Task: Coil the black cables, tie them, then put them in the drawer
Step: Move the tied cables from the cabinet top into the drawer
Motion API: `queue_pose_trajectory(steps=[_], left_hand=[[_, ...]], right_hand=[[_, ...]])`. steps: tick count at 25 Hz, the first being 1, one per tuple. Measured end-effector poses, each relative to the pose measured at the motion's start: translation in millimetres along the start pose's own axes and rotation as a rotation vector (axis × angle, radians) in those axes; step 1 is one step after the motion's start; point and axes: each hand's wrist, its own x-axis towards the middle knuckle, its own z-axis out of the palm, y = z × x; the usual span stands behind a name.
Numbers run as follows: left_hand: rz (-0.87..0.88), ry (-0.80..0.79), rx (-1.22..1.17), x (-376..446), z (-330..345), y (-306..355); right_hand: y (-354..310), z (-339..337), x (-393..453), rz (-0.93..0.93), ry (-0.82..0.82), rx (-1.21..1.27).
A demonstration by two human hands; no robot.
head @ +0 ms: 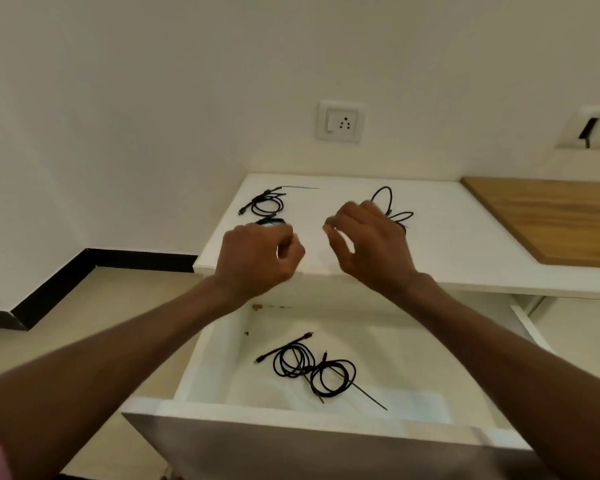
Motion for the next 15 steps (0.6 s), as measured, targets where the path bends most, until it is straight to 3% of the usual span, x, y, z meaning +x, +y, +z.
queue_pose_trajectory(steps=[3,6,9,12,15], left_hand=[[-0.171,0.072,0.008,32,4,-26],[-0.251,-0.101,0.064,25,31,-58],[-0.337,-0.077,0.106,-3,52,-61],[-0.307,-0.074,0.110,-7,55,-64],[-0.301,-0.110,0.080,-4,51,-68]], right_hand=[[39,-1,22,0.029,-0.166,-0.199],[72,-2,28,0.107,-0.561,-0.295],[90,-7,14,0.298,-0.910,-0.292],[90,-12,-1,0.472,-0.897,-0.182],[78,-6,-12,0.473,-0.673,-0.185]])
